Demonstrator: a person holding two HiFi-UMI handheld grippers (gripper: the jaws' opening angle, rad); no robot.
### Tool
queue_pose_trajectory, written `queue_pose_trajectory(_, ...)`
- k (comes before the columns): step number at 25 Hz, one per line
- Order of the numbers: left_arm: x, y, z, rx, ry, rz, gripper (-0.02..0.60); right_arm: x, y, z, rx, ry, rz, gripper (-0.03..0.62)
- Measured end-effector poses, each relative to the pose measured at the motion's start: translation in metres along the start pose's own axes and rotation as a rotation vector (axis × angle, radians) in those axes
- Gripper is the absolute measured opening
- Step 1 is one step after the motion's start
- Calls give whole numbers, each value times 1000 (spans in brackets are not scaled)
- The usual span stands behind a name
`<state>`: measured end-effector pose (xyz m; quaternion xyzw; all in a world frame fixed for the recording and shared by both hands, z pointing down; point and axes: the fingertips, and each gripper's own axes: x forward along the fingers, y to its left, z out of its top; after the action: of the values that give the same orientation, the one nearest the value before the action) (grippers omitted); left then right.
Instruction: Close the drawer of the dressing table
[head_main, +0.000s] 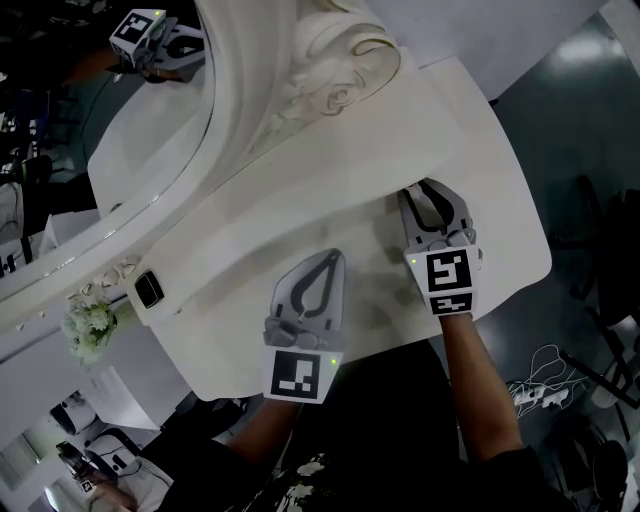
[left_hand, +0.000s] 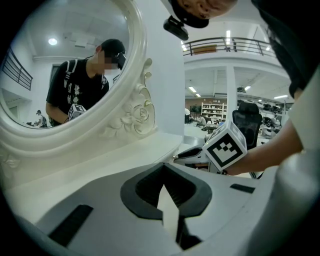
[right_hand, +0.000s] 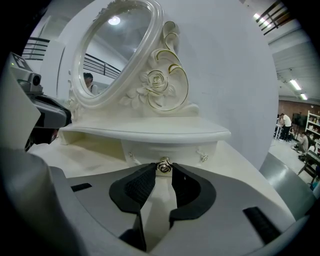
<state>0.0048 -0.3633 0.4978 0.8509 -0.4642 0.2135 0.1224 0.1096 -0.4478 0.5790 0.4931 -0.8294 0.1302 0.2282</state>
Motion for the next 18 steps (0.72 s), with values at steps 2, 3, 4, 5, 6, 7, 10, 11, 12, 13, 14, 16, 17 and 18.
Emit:
queue_pose_trajectory(2,0,1,1,-11,-4,6,2,0,0,0,-10,-6,-4,97)
queue_pose_trajectory(3,0,1,2,-14,-7,9,2,0,1,0,-16,-8,-4,98)
queue_pose_trajectory(4,-1,1,2,-15,-9,11,2,0,1,-1,-23,-10,-1,104)
queue_pose_trajectory(5,-2,0,3,-15,-11,14,2,-2,2,-3,-29,-12,3,115)
queue_pose_trajectory(6,-3,0,3,-16,-14,18,2,-4,2,-5,-34,-14,4,121)
queue_pose_trajectory(7,-4,-2,4,-19,-18,24,2,-8,1,-7,-37,-15,3,120)
queue_pose_trajectory(10,-14,-5,7,-15,-39,38,2,-23,1,-10,-40,-25,-10,120)
queue_pose_trajectory(11,-19,-6,9,-11,-47,44,2,-30,2,-9,-40,-36,-16,112)
queue_pose_trajectory(12,-24,-8,10,-10,-56,51,2,-38,2,-6,-40,-52,-24,92)
queue_pose_trajectory(13,-29,-9,11,-10,-63,62,2,-46,2,-1,-43,-74,-36,54)
queue_pose_trajectory(14,-34,-9,11,-12,-68,74,2,-56,2,4,-49,-98,-52,21)
queue_pose_trajectory(16,-45,-10,10,-20,-79,101,2,-75,4,14,-59,-141,-82,0)
queue_pose_trajectory(17,-51,-10,11,-21,-85,113,2,-85,5,18,-57,-159,-89,0)
queue_pose_trajectory(18,-57,-10,12,-19,-93,125,2,-94,7,21,-51,-178,-89,0)
